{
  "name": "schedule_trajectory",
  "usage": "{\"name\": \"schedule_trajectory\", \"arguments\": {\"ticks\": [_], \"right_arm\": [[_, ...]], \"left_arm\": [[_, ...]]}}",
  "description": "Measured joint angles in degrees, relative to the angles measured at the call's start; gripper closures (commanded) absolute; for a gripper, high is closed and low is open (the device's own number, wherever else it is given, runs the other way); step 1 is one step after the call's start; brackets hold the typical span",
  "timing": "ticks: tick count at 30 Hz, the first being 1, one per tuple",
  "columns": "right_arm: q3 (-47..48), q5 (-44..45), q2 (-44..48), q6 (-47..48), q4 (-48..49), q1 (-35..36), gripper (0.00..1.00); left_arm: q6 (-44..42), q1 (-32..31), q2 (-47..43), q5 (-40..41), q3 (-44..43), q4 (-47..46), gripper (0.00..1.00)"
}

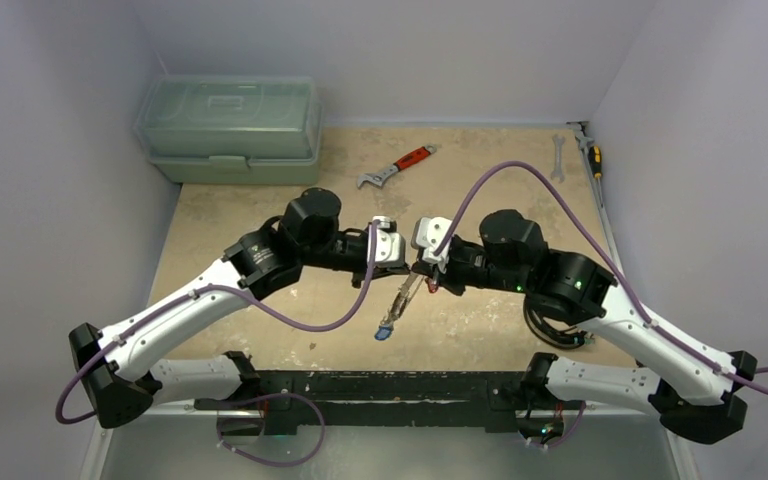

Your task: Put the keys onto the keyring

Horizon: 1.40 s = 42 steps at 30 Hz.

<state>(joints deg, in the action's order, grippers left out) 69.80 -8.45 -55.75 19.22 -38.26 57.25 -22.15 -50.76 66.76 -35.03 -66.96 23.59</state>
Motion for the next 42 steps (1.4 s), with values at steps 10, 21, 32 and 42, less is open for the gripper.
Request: {"name": "schedule_trajectory", "arguments": {"ticks": [10,21,32,42], "right_arm": [[-8.9,0.44,13.75,-4.68,16.57,0.17,0.46],[-21.77,-3.23,24.9,-12.66,33.53,0.17,0.66],[-23.52,-4.94,20.48,-13.92,37.53,0.17,0.72],[-23.08,-11.1,17.81,-14.88,40.72,0.17,0.74]], "left_arm": [[5.38,0.02,-7.98,1.16,11.06,-13.07,1.0],[14.6,0.02,-14.86,0.66,19.78,-33.51,1.0],[19.65,0.02,-17.86,-1.84,22.84,-44.13,1.0],[22.58,0.02,-18.18,-2.58,23.8,-47.87,1.0]]}}
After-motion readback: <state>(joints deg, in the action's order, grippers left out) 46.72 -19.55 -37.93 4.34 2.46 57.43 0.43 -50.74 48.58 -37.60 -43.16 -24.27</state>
